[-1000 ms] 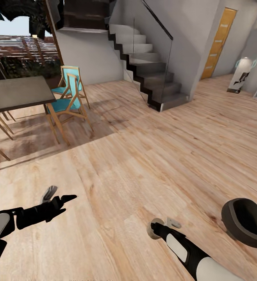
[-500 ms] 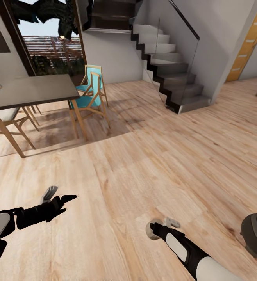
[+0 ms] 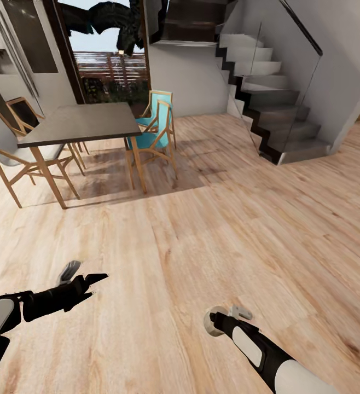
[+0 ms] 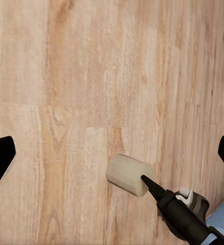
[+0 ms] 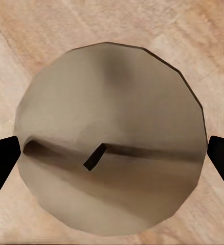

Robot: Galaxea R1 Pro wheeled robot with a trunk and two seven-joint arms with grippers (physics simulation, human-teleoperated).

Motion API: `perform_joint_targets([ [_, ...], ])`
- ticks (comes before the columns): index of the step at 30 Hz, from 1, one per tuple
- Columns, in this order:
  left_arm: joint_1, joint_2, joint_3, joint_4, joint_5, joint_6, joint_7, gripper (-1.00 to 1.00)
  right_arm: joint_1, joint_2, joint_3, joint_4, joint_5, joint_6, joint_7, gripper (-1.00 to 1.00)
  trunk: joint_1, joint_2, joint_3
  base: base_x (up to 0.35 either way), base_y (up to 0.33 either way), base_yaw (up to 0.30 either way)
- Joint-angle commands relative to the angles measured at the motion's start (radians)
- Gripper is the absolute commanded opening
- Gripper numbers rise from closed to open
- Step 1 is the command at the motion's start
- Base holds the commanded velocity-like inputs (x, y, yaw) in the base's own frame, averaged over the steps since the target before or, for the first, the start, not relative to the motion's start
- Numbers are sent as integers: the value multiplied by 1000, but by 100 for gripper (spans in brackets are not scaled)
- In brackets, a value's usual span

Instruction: Place each of the two pumpkins and all three candles from the living room inside a cabinet in the living room (use any cabinet), then make sure every cabinet is closed, and position the cauldron so it is next to a table in the living room.

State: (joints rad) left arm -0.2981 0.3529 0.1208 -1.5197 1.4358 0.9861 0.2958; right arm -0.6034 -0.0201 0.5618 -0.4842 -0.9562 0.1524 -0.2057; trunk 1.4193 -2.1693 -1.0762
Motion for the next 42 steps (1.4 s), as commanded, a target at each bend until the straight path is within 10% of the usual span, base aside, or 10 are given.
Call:
perform_joint_targets([
  [1, -1, 0, 0, 0, 10, 3, 10, 100, 0, -2, 7, -4, -6, 2, -8, -100, 0, 0, -1, 0, 0, 291],
  [22, -1, -3, -2, 0, 17, 3, 9, 100, 0, -3, 7, -4, -6, 2, -6, -100, 0, 0, -1, 0, 0, 291],
  [42, -1, -3, 0, 0, 17, 2, 17, 100, 0, -3, 7, -4, -6, 27, -4, -100, -77, 140, 62, -17, 0, 291],
])
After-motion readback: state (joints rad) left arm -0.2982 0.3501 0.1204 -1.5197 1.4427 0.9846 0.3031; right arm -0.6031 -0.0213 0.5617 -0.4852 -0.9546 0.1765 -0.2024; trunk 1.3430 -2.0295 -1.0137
